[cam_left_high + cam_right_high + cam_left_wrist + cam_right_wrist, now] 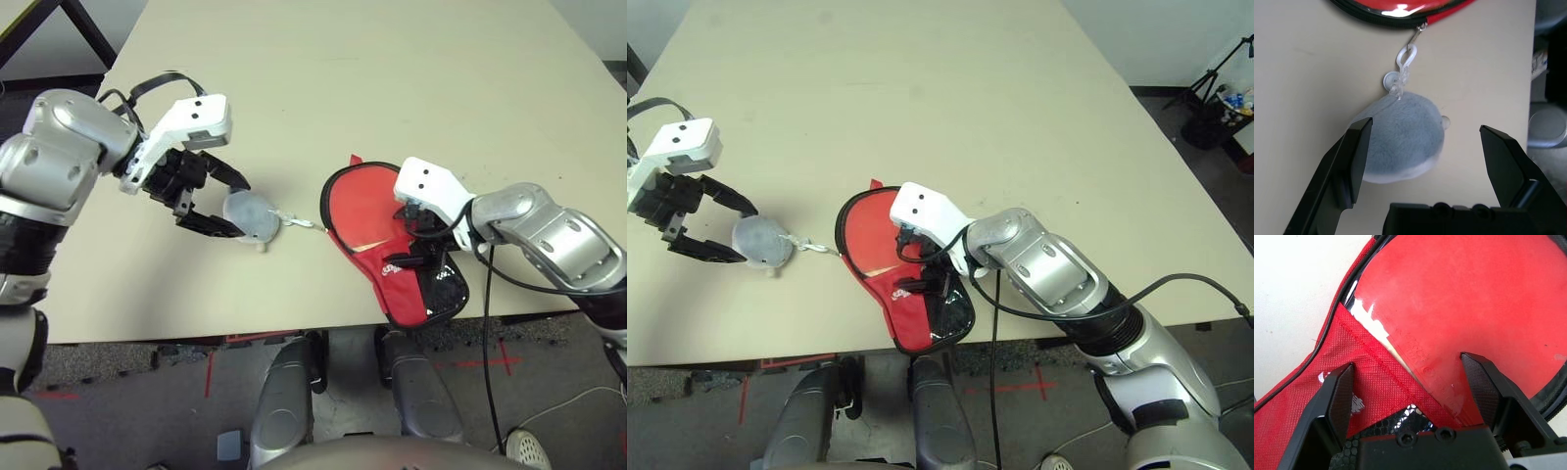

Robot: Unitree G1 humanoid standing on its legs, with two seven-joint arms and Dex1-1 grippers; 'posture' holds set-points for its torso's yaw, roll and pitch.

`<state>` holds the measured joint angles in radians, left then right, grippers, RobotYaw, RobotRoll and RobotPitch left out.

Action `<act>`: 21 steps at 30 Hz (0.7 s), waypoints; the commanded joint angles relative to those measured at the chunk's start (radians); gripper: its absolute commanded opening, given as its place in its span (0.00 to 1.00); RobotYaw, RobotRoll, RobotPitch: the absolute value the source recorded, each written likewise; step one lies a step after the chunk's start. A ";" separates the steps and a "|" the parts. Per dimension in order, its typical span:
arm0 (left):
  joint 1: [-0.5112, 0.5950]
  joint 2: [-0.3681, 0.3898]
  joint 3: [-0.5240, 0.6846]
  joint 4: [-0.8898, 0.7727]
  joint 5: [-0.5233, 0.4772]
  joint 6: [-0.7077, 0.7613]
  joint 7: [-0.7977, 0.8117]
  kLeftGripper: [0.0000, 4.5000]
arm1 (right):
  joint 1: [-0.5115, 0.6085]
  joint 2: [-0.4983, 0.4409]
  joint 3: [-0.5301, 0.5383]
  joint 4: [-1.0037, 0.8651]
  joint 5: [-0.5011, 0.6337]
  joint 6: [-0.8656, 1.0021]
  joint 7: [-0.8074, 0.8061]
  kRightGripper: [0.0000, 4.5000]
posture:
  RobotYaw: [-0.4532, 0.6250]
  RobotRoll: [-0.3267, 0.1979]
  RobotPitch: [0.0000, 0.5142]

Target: Store the ping-pong paddle in its case and zip it.

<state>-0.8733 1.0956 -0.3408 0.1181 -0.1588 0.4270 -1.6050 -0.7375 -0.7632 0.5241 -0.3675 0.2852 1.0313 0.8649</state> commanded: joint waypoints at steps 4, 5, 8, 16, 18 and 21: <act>0.063 -0.038 -0.068 0.053 0.153 -0.180 0.006 1.00 | 0.018 0.020 0.036 0.035 -0.026 0.030 0.006 1.00 | 0.37 0.62 0.48; 0.068 -0.042 -0.069 0.059 0.166 -0.194 0.005 1.00 | 0.018 0.022 0.036 0.035 -0.027 0.030 0.007 1.00 | 0.37 0.62 0.48; 0.083 -0.059 -0.073 0.071 0.197 -0.227 -0.001 1.00 | 0.016 0.026 0.035 0.035 -0.030 0.032 0.009 1.00 | 0.37 0.62 0.48; 0.088 -0.115 -0.068 0.098 0.240 -0.273 0.008 0.72 | 0.012 0.036 0.030 0.036 -0.037 0.035 0.011 1.00 | 0.36 0.62 0.48; 0.085 -0.126 -0.066 0.102 0.246 -0.280 0.011 0.59 | 0.012 0.038 0.029 0.036 -0.039 0.036 0.011 1.00 | 0.36 0.62 0.48; 0.068 -0.149 -0.058 0.118 0.256 -0.284 0.024 0.37 | 0.014 0.042 0.026 0.036 -0.041 0.038 0.009 1.00 | 0.36 0.62 0.49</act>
<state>-0.8176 0.9616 -0.3799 0.2149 0.0821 0.1493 -1.5820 -0.7438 -0.7265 0.5221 -0.3558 0.2549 1.0452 0.8730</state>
